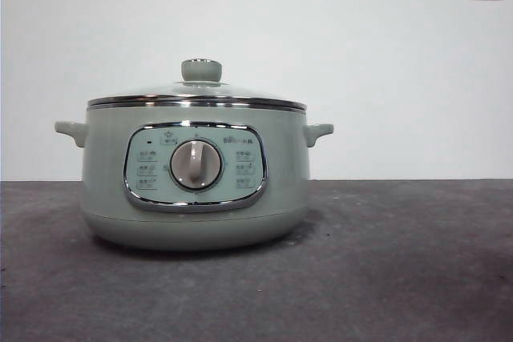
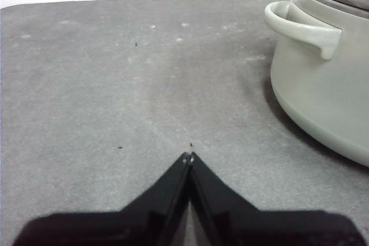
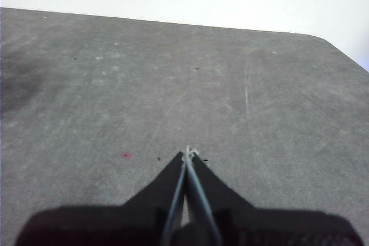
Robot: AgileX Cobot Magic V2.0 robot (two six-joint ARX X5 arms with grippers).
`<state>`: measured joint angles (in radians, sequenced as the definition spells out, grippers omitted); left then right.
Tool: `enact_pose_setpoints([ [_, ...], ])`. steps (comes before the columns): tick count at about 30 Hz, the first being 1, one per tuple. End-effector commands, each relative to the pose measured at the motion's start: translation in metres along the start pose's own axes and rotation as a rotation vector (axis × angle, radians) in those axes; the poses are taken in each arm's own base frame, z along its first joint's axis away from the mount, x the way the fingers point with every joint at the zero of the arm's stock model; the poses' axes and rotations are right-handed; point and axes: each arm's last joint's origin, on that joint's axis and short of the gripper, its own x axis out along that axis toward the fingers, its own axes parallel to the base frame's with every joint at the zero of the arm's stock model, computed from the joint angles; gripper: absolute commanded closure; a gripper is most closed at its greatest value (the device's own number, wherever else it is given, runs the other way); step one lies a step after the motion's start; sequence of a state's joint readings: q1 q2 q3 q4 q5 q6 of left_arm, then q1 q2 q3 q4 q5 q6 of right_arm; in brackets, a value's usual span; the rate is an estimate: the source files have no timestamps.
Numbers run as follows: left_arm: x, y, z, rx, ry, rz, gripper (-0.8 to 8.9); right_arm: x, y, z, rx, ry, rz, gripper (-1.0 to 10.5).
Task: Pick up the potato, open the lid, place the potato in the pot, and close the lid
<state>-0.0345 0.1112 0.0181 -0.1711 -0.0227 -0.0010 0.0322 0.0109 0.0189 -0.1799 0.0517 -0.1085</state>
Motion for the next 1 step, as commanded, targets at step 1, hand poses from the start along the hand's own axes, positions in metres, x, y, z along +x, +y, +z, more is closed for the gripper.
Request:
enact_pose_setpoints([
  [1,0.0011,0.0003,-0.0027,0.000,0.003,0.003,8.16,0.0004,0.0002,-0.0020,0.010,0.010,0.000,9.5],
])
